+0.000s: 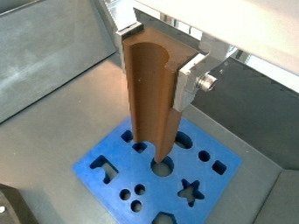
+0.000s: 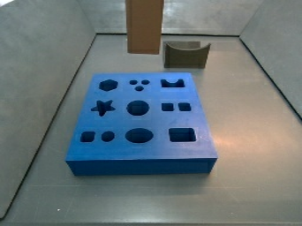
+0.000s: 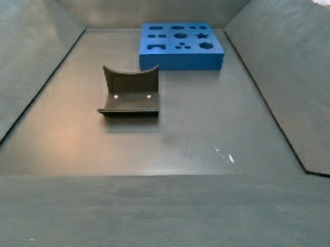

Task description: Insert the arch object.

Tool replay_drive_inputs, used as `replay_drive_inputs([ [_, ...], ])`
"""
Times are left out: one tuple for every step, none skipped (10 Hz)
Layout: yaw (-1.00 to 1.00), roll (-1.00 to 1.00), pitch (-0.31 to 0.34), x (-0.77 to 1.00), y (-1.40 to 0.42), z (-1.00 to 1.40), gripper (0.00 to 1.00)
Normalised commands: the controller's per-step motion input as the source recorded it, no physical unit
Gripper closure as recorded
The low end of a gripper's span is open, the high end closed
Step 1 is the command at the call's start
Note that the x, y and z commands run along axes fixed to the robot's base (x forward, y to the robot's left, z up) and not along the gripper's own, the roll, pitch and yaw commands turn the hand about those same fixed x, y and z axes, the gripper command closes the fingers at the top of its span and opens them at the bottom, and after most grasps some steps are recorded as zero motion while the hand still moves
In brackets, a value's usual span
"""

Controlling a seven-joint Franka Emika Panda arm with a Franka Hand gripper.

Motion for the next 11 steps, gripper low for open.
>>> replay_drive_inputs([
  [-0.17, 0.0, 0.053, 0.95, 0.2, 0.0, 1.0],
  [-0.13, 0.0, 0.101, 1.0, 0.3, 0.0, 1.0],
  [-0.11, 0.01, 0.12, 1.0, 0.3, -0.02, 1.0],
  [-0.1, 0.01, 0.127, 1.0, 0.3, -0.03, 1.0],
  [-0.09, 0.03, 0.136, 1.0, 0.31, -0.06, 1.0],
  [-0.06, 0.0, 0.031, 1.0, 0.34, -0.49, 1.0],
  [0.0, 0.0, 0.0, 1.0, 0.39, -0.6, 1.0],
  [0.0, 0.01, 0.0, 0.98, 0.35, -0.6, 1.0],
  [0.0, 0.03, 0.0, 0.92, 0.25, -0.61, 1.0],
  [0.0, 0.08, -0.003, 0.67, 0.11, -0.57, 1.0],
  [0.16, 0.11, -0.041, 0.34, 0.0, -0.49, 1.0],
])
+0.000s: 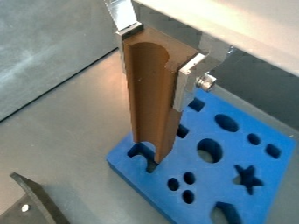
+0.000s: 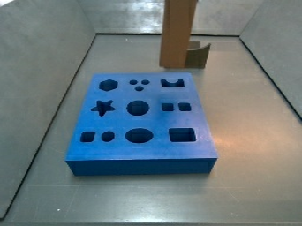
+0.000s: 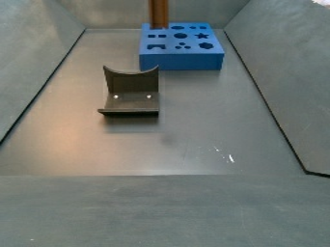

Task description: Insert the arch object.

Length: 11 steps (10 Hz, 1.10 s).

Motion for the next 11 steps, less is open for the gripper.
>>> replay_drive_inputs([
  [0.19, 0.14, 0.0, 0.23, 0.0, -0.33, 1.0],
  [0.27, 0.12, 0.0, 0.13, 0.0, -0.33, 1.0],
  [0.27, 0.11, -0.043, 0.07, 0.0, -0.37, 1.0],
  [0.2, 0.02, -0.07, 0.0, 0.0, -0.37, 1.0],
  [0.05, 0.0, -0.027, 0.0, 0.0, -0.21, 1.0],
  [0.0, 0.0, 0.0, 0.0, 0.0, -0.19, 1.0],
  [0.0, 0.0, 0.0, 0.0, 0.0, -0.18, 1.0],
  [0.0, 0.0, 0.0, 0.0, 0.0, -0.2, 1.0],
  [0.0, 0.0, -0.006, 0.0, 0.0, -0.24, 1.0],
  [0.0, 0.0, -0.006, 0.0, 0.0, -0.25, 1.0],
  [0.0, 0.0, -0.003, 0.0, 0.0, -0.27, 1.0],
])
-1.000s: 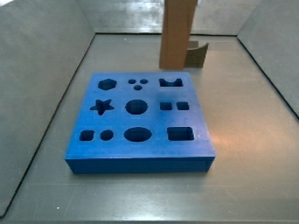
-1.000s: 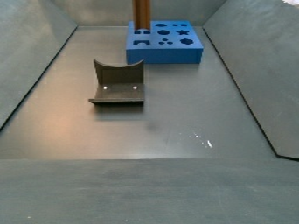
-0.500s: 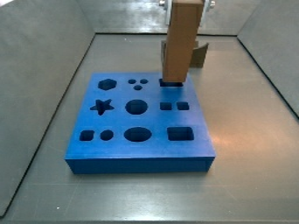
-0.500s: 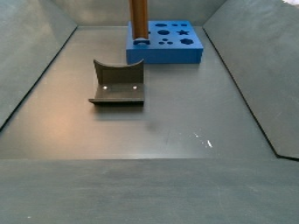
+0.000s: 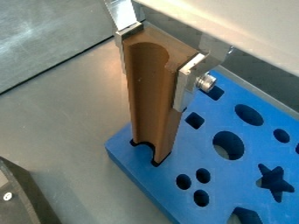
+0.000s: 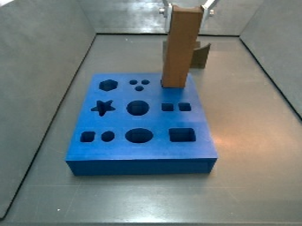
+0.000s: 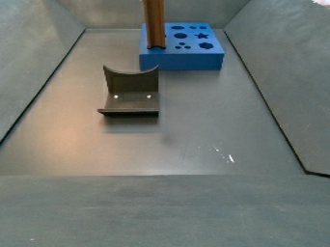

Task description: Insert the arch object.

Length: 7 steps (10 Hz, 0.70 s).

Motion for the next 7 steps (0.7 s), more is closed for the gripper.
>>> replay_drive_inputs([
  [0.02, 0.02, 0.0, 0.0, 0.01, -0.3, 1.0],
  [0.03, 0.07, 0.0, 0.0, 0.04, -0.31, 1.0],
  [0.03, 0.07, 0.0, 0.0, 0.03, -0.3, 1.0],
  [0.03, 0.06, 0.0, 0.0, 0.02, -0.3, 1.0],
  [0.03, 0.07, 0.0, 0.0, 0.03, -0.31, 1.0],
  [0.03, 0.09, 0.0, 0.0, 0.04, -0.31, 1.0],
  [0.03, 0.1, 0.0, 0.0, 0.05, -0.31, 1.0],
])
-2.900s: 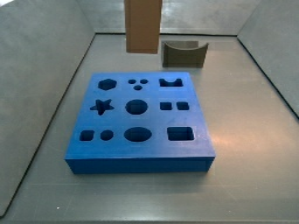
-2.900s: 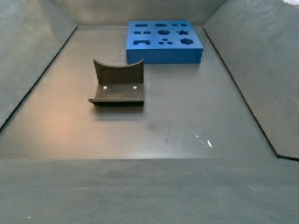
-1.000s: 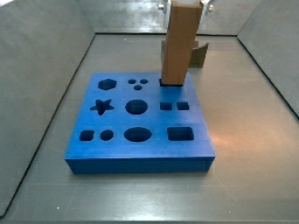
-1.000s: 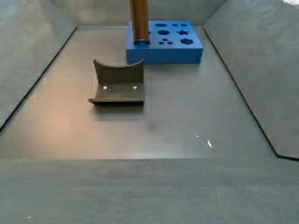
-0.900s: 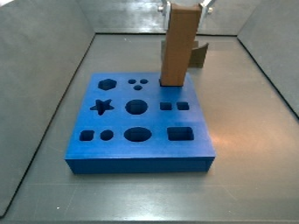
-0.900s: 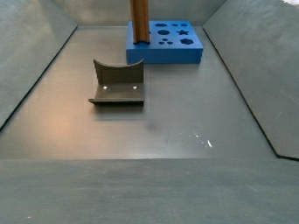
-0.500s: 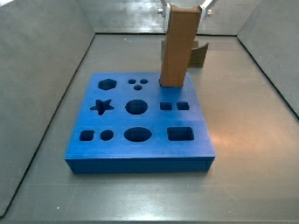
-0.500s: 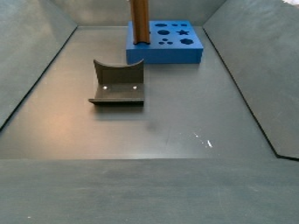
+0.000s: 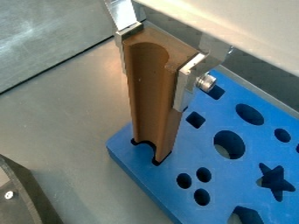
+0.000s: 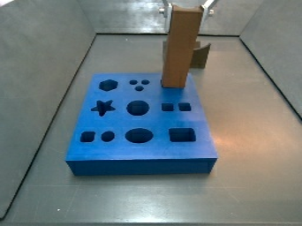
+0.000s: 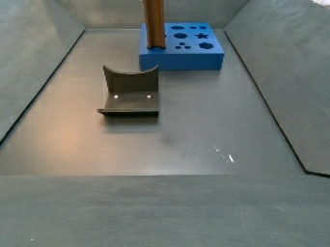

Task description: Insert the arch object.

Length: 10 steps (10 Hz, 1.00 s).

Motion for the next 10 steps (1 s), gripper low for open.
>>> replay_drive_inputs([
  [0.03, 0.1, 0.0, 0.0, 0.05, -0.31, 1.0],
  [0.03, 0.12, 0.0, 0.0, 0.04, -0.31, 1.0],
  [0.03, 0.13, 0.0, 0.0, 0.04, -0.31, 1.0],
  [0.02, 0.08, 0.0, 0.0, 0.0, -0.31, 1.0],
  [0.0, 0.05, -0.009, 0.0, 0.0, -0.32, 1.0],
  [0.0, 0.01, -0.011, 0.0, 0.0, -0.32, 1.0],
  [0.0, 0.0, -0.011, 0.0, 0.0, -0.31, 1.0],
  [0.0, 0.0, -0.009, 0.0, 0.0, -0.31, 1.0],
  [0.0, 0.0, -0.006, 0.0, 0.0, -0.3, 1.0],
  [0.0, 0.0, -0.004, 0.0, 0.0, -0.31, 1.0],
])
